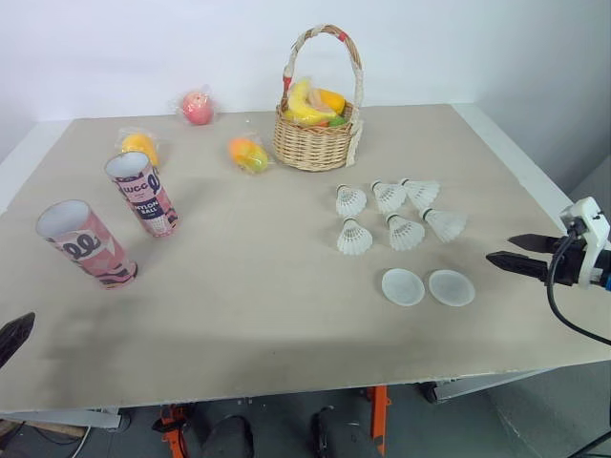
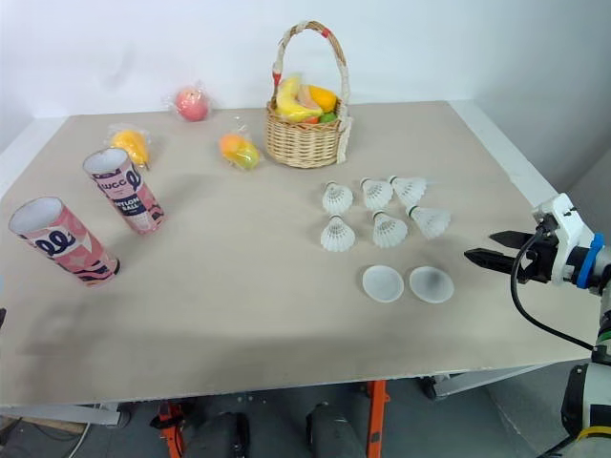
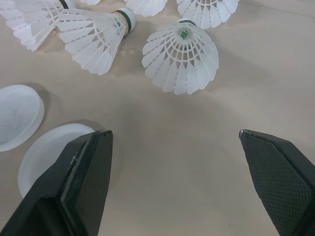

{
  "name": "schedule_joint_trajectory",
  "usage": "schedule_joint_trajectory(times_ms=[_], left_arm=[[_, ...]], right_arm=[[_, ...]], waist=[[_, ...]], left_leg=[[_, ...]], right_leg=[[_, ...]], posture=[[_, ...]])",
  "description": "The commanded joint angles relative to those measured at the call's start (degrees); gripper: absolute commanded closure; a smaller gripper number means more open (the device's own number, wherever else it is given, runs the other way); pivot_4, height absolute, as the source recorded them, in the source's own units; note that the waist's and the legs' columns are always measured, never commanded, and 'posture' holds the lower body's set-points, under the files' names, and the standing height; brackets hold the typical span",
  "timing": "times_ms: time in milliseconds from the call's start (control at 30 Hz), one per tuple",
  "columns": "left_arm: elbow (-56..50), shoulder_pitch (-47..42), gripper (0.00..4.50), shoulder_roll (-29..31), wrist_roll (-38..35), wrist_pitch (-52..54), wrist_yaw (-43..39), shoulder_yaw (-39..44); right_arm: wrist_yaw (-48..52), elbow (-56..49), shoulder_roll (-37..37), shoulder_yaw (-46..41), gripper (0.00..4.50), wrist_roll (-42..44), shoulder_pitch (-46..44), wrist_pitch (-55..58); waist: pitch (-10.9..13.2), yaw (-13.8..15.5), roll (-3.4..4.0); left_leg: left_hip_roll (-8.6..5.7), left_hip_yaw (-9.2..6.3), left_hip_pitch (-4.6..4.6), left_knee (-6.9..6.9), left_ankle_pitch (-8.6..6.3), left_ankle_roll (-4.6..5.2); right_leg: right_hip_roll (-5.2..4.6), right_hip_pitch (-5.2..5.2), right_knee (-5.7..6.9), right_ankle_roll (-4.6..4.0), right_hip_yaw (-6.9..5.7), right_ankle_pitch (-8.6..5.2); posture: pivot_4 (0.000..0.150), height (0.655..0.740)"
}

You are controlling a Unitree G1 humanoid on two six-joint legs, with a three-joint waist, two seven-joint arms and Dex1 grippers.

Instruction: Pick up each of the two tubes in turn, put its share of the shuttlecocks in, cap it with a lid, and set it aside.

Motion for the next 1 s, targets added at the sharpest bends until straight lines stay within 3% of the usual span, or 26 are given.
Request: schedule_joint_trajectory(times_ms=[33,567,800,867,1000], left_arm=[[0.0,-0.6,0.00,1.4,-0.1,0.5,0.7,1.7],[-3.9,1.3,0.00,-1.6,1.5,1.8,3.1,0.3],[-5.5,-1.7,0.00,-7.8,-2.8,1.2,7.2,0.8],[-5.0,-2.3,0.00,-9.5,-6.3,0.1,4.0,1.7],[-5.3,0.5,0.00,-11.0,3.7,-8.9,1.0,-1.5]], right_arm=[[0.7,-2.5,-0.2,-0.8,0.11,0.7,-0.4,0.0],[2.4,-13.6,4.0,-1.1,0.11,4.3,3.2,4.4],[3.4,-33.6,9.5,1.6,0.11,10.8,6.2,16.1],[3.6,-41.6,11.5,4.0,0.11,13.2,6.8,20.6],[3.7,-54.3,14.1,8.2,0.11,18.1,6.9,27.8]], waist=[[0.0,0.0,0.00],[0.0,0.0,-0.03],[0.0,0.0,-0.05],[0.0,0.0,-0.09],[0.0,0.0,-0.22]], left_leg=[[0.00,0.00,0.00,0.00,0.00,0.00],[0.05,-0.01,0.03,-0.01,-0.04,-0.04],[0.06,-0.11,0.03,0.00,-0.04,-0.05],[0.08,-0.19,0.02,0.00,-0.04,-0.05],[0.16,-0.20,0.02,0.00,-0.11,-0.15]], right_leg=[[0.00,0.00,0.00,0.00,0.00,0.00],[0.03,0.04,0.00,0.02,0.00,-0.04],[0.06,0.10,0.00,0.04,-0.06,-0.03],[0.09,0.12,0.00,0.03,-0.11,-0.03],[0.13,0.09,0.00,-0.01,-0.16,-0.06]], posture=[[0.150,0.7400],[0.150,0.7400],[0.150,0.7400],[0.150,0.7400],[0.150,0.7400]])
